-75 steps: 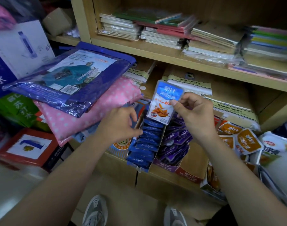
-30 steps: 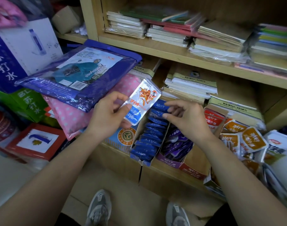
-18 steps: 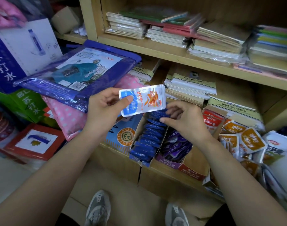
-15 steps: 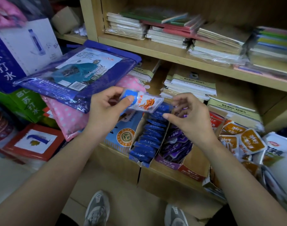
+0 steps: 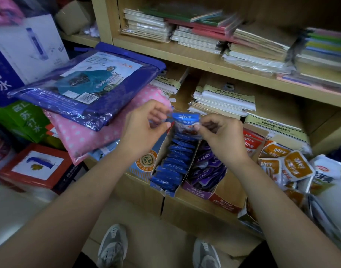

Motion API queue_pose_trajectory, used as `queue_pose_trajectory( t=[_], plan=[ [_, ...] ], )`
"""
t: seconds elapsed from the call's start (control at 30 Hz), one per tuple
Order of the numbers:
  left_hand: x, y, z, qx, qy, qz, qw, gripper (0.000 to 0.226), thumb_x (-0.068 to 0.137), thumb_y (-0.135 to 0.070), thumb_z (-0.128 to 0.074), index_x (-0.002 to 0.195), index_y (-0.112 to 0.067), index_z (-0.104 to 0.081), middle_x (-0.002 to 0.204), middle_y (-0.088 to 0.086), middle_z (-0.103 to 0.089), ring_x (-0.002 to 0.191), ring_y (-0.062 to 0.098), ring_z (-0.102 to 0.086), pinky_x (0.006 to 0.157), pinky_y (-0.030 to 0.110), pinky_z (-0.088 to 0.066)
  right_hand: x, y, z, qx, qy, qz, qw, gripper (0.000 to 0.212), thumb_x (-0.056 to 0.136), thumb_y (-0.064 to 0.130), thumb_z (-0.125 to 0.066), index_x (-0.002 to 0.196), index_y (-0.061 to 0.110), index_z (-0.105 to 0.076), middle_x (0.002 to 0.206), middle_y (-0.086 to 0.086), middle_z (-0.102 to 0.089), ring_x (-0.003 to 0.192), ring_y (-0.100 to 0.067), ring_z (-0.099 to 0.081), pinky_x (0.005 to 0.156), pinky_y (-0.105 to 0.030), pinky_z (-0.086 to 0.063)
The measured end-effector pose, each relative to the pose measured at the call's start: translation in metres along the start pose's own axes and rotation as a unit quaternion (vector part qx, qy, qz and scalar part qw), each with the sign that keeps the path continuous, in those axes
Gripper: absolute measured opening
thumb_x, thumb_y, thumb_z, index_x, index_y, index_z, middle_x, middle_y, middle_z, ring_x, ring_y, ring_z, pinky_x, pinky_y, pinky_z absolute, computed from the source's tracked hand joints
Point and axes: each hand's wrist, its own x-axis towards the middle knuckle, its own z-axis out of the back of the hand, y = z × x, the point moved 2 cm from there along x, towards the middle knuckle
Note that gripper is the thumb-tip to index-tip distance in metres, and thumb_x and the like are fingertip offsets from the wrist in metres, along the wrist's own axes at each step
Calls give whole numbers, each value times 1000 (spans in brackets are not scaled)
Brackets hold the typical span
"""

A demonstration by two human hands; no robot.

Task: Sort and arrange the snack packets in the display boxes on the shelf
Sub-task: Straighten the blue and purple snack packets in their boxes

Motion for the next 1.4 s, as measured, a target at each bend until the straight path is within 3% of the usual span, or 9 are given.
queue_pose_trajectory(
  t=[0.07, 0.2, 0.4, 0.53, 0.73, 0.83, 0.97, 1.2, 1.4],
  plan=[
    [-1, 14, -5, 60, 32, -1, 998, 13, 79, -13, -83, 89, -17, -75, 86, -8, -74, 71, 5, -66, 67, 18, -53, 2, -5, -1, 36, -3, -27, 999, 6, 89, 12, -75, 88, 18, -73, 79, 10, -70, 71, -4, -67, 66, -27, -59],
    [-10, 28, -19, 168, 132, -62, 975, 31, 80, -28, -83, 111, -28, -77, 88, -19, -67, 77, 1, -60, 69, 25, -52, 0, -3, 0, 80, -7, -21, 997, 6, 89, 11, -75, 85, 13, -71, 74, 1, -70, 65, -14, -70, 65, -36, -62],
    [-10, 30, -23, 153, 64, -101, 981, 14, 87, -25, -77, 100, -23, -80, 93, -12, -77, 79, 0, -69, 74, 30, -59, -1, -9, -7, 30, 40, -34, 998, 11, 88, 9, -76, 80, 16, -71, 73, 0, -71, 64, -12, -69, 65, -31, -59],
    [-11, 34, -25, 98, 67, -70, 991, 12, 85, -20, -79, 97, -20, -80, 88, -13, -77, 79, -2, -70, 75, 26, -59, -1, -12, -12, -57, 59, -16, 997, 7, 82, 13, -82, 77, 13, -76, 75, 11, -61, 67, -3, -57, 65, -20, -47],
    [-16, 42, -16, 37, 76, -35, 996, 12, 79, -20, -85, 83, -16, -74, 76, -12, -73, 71, 3, -69, 70, 20, -56, -9, -1, 0, -37, 59, 24, 997, 32, 82, 17, -82, 113, 18, -75, 91, 7, -66, 77, -9, -62, 68, -17, -53],
    [-21, 44, -16, 108, 121, -115, 980, 18, 76, -27, -87, 90, -18, -81, 85, -8, -76, 74, 2, -65, 73, 22, -54, -11, 5, 0, -35, 43, 75, 996, 19, 84, 13, -80, 103, 15, -79, 87, 9, -69, 75, -5, -63, 70, -16, -52],
    [-22, 59, -20, 183, 140, -166, 959, 25, 78, -35, -83, 100, -24, -81, 95, -10, -73, 84, 10, -53, 72, 32, -51, -5, -1, -6, -61, 12, 56, 997, 9, 86, 10, -78, 94, 12, -80, 83, 7, -71, 74, 5, -63, 72, -10, -50],
    [-31, 61, -28, 173, 120, -182, 960, 12, 88, -29, -76, 96, -24, -82, 92, -12, -72, 84, 15, -58, 67, 39, -54, -2, -15, -13, -121, 53, 21, 991, 5, 85, 11, -79, 89, 13, -81, 82, 5, -74, 73, -7, -67, 79, -29, -59],
    [-31, 53, -21, 157, 109, -180, 965, 23, 85, -29, -79, 105, -19, -79, 90, -8, -74, 81, 13, -60, 72, 39, -54, -1, -20, -9, -100, 96, -31, 990, 22, 86, 9, -77, 107, 13, -77, 87, 3, -73, 73, -1, -65, 77, -16, -57]
  ],
)
